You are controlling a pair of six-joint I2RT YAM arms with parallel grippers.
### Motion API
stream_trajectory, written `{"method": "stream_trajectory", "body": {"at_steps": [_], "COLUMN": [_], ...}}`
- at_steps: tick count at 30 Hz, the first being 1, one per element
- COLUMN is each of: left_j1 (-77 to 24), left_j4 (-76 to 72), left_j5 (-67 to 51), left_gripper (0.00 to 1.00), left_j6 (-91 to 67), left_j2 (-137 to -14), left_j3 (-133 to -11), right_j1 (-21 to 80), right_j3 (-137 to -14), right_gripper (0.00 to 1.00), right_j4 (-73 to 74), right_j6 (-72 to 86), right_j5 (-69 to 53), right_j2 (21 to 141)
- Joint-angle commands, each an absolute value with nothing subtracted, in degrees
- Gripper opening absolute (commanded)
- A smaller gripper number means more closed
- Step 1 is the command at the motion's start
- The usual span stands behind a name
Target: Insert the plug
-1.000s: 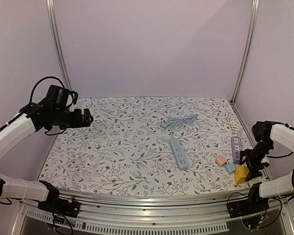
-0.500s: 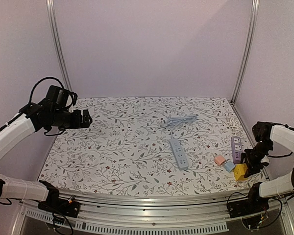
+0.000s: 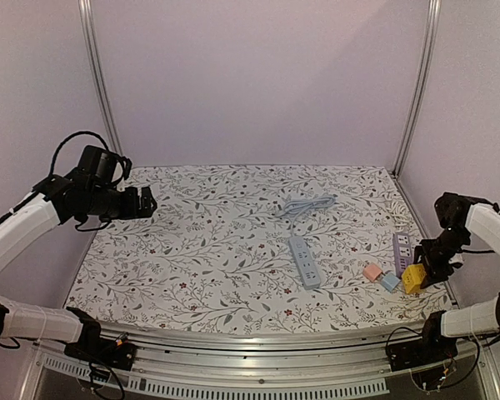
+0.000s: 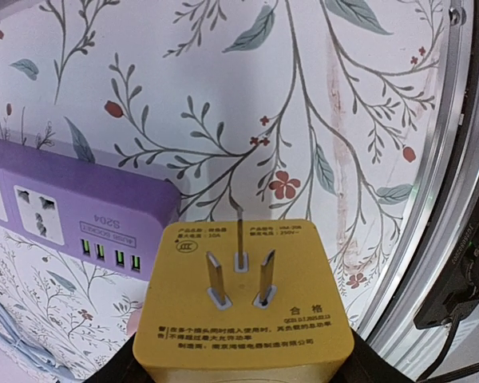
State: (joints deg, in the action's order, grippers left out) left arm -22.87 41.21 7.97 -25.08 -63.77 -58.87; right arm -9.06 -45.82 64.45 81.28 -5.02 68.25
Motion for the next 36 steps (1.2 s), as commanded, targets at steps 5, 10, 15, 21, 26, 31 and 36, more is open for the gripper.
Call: {"method": "stream_trajectory", "body": {"at_steps": [5,10,15,21,26,31,36], "left_j1": [-23.3,-23.3,-22.8,-22.1,-22.2,-22.1,-23.6], "left_j4": [42.9,43.6,44.4,44.6,44.1,42.0,37.0], "left_j5": [9.5,10.5,10.9,9.6,8.3,3.8,0.7], "left_gripper": [0.99,0.99,0.99,0.99,0.99,1.0,0.99], "left_j6": [-25.2,-25.3,-27.2,-27.9,-27.9,-28.3,-28.5], "left_j2": [-62.7,-61.6,-61.2,-61.2,-60.6,-60.8,-60.4], "left_j3": [-60.3,-61.2,-61.7,-62.2,-62.4,-62.2,-61.6], "right_j1": [-9.2,-9.2,-9.1,-8.9,-5.4,1.6,8.3], "right_j3": [-51.0,-55.0,-58.8,-62.0,-63.3,-65.7,-69.4], "right_gripper": [0.0,0.0,0.0,0.0,0.0,0.0,0.0], "right_j4": [65.9,62.9,58.9,54.3,49.4,43.7,38.1], "right_j6": [76.3,72.8,71.8,71.7,73.0,74.5,74.4], "right_j5": [-5.1,-8.0,-11.0,-15.4,-17.1,-18.9,-20.2], "right_j2": [66.5,65.8,64.4,64.9,65.9,70.3,75.2]}}
